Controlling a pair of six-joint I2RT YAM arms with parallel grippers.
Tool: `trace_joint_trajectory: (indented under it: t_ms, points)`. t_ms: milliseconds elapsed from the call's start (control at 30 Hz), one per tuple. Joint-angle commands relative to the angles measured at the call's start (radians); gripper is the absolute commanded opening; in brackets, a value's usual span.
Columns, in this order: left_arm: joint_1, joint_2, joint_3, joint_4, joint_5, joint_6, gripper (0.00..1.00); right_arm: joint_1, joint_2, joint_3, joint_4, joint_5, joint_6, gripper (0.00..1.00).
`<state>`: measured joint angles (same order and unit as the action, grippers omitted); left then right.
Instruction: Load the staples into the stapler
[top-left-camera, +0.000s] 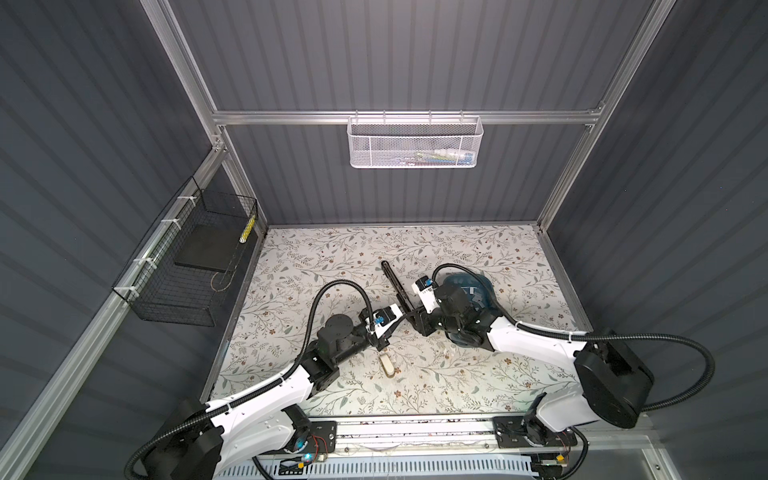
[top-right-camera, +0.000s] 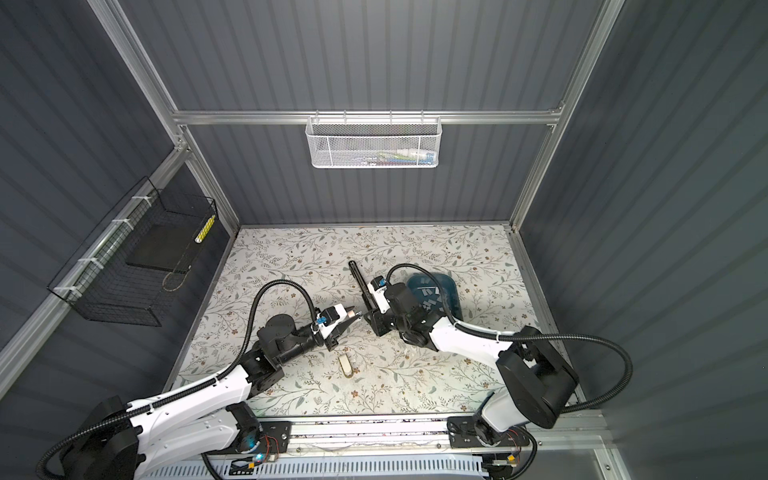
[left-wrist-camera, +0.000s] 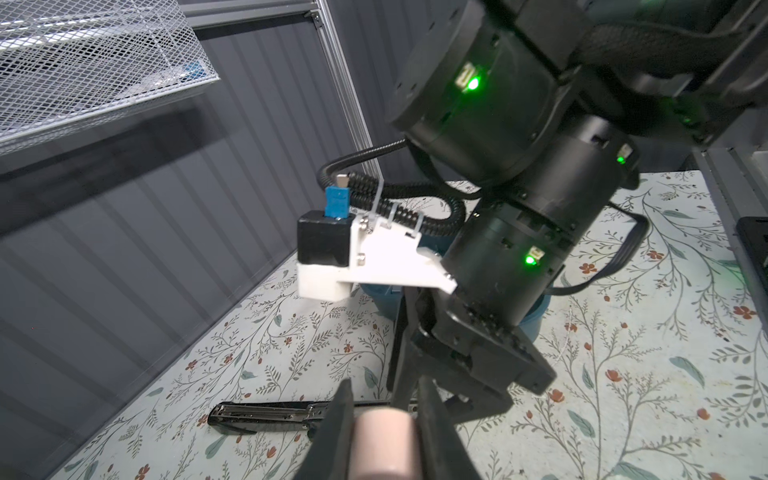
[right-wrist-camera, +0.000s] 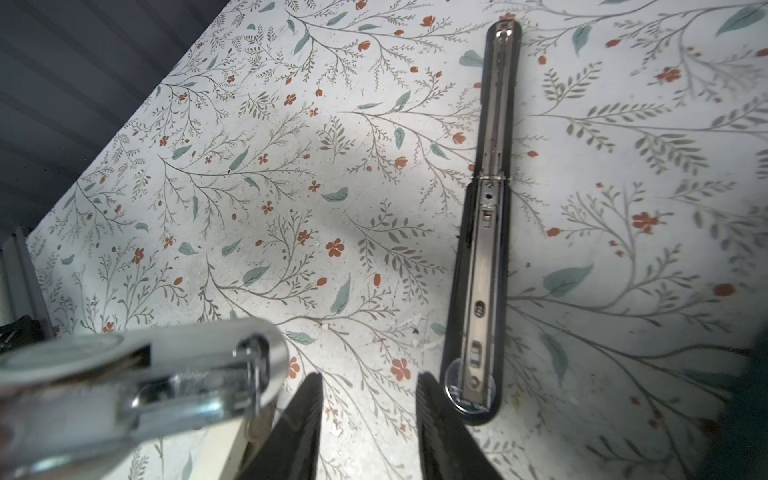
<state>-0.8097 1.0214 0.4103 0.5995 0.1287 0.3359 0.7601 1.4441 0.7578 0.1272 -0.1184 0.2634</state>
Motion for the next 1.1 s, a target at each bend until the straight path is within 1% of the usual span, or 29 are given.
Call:
trace_joint_trajectory:
  t_ms: [0, 100, 200, 267, 333, 367, 433, 533, 567, 633, 700, 767, 967, 1067]
  points:
    - [0.004, 0.003, 0.005, 0.008, -0.046, -0.015, 0.00, -0.013, -0.074, -0.072, 0.029, 0.066, -0.060, 0.35]
    - [0.005, 0.002, 0.016, -0.018, -0.042, -0.009, 0.00, -0.013, -0.173, -0.160, 0.085, 0.067, -0.102, 0.34]
    - [0.005, 0.004, 0.031, -0.048, -0.027, 0.004, 0.00, -0.011, -0.311, -0.262, 0.193, 0.007, -0.122, 0.35]
    - [0.005, 0.007, 0.039, -0.063, -0.019, 0.009, 0.00, -0.008, -0.399, -0.323, 0.272, -0.052, -0.139, 0.40]
    - [0.005, 0.011, 0.044, -0.071, -0.003, 0.013, 0.00, 0.002, -0.441, -0.365, 0.329, -0.107, -0.161, 0.45]
    - [0.005, 0.012, 0.047, -0.073, 0.012, 0.015, 0.00, 0.007, -0.454, -0.375, 0.337, -0.124, -0.168, 0.49]
    - [0.004, 0.015, 0.051, -0.075, 0.045, 0.017, 0.00, 0.011, -0.449, -0.364, 0.316, -0.153, -0.176, 0.54]
    - [0.004, 0.020, 0.055, -0.061, 0.131, 0.023, 0.00, 0.017, -0.401, -0.325, 0.276, -0.206, -0.193, 0.57]
    - [0.005, 0.020, 0.053, -0.053, 0.159, 0.025, 0.00, 0.017, -0.383, -0.316, 0.275, -0.257, -0.194, 0.60]
    - [0.005, 0.023, 0.051, -0.037, 0.218, 0.033, 0.00, 0.018, -0.365, -0.302, 0.286, -0.310, -0.186, 0.64]
    - [0.005, 0.026, 0.051, -0.032, 0.277, 0.042, 0.00, 0.018, -0.348, -0.303, 0.337, -0.363, -0.175, 0.70]
    - [0.006, 0.027, 0.057, -0.036, 0.316, 0.046, 0.00, 0.018, -0.331, -0.296, 0.354, -0.385, -0.169, 0.70]
    - [0.005, 0.035, 0.089, -0.081, 0.382, 0.043, 0.00, 0.017, -0.276, -0.272, 0.323, -0.374, -0.180, 0.72]
    - [0.005, 0.040, 0.106, -0.095, 0.411, 0.031, 0.00, 0.018, -0.264, -0.266, 0.314, -0.407, -0.193, 0.72]
